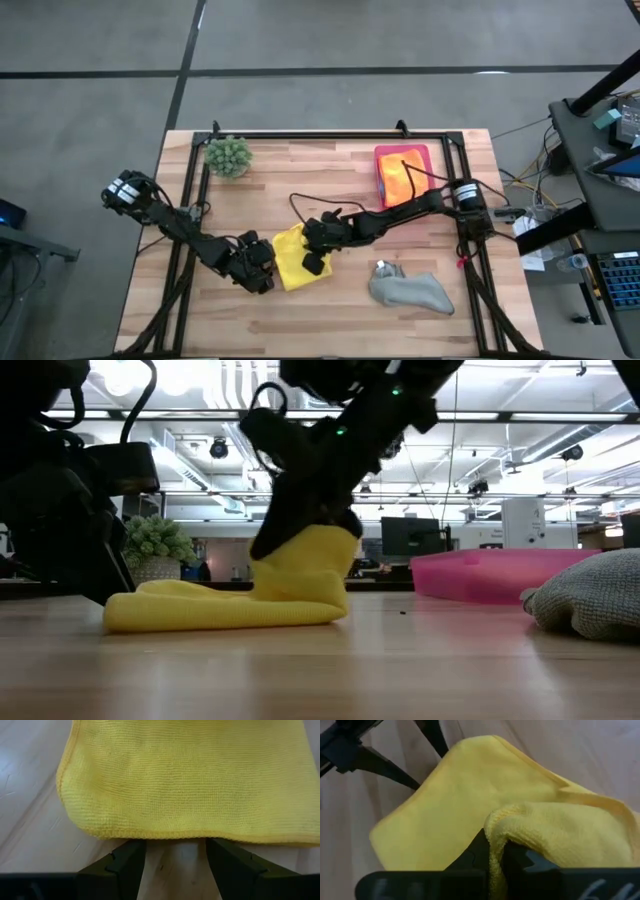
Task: Fold microfiber towels
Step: Fold the yellow microfiber cloth
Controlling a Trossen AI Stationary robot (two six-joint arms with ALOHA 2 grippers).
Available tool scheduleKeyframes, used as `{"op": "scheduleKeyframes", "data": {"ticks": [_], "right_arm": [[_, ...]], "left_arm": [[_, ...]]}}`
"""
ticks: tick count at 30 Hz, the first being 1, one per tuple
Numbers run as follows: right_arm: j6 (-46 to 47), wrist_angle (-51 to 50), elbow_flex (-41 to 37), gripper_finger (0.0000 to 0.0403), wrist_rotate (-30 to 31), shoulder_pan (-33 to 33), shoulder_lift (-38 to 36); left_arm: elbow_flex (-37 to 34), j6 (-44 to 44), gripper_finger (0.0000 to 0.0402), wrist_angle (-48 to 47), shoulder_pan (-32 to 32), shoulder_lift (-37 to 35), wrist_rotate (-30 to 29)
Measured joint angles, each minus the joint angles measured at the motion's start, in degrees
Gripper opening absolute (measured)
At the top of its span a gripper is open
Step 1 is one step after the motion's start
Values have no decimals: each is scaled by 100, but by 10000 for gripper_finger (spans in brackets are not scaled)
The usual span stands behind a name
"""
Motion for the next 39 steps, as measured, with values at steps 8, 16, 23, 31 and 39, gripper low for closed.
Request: {"op": "scheduleKeyframes", "data": {"ticks": [8, 16, 23, 31, 39], "right_arm": [[-296, 15, 544, 33, -12, 15, 473], [-359, 74, 587, 121, -7, 21, 479], [-356, 144, 587, 200, -49, 65, 479], [-341, 179, 650, 246, -177, 153, 481], [-425, 398, 716, 244, -44, 194, 527]], "left_arm": [[-10, 0, 193, 32, -2, 13, -28], [-14, -2, 193, 38, -2, 13, -80], [-17, -2, 193, 32, 13, 22, -175], [-17, -2, 193, 28, 15, 22, -180], [-3, 23, 193, 13, 24, 9, -267]]}}
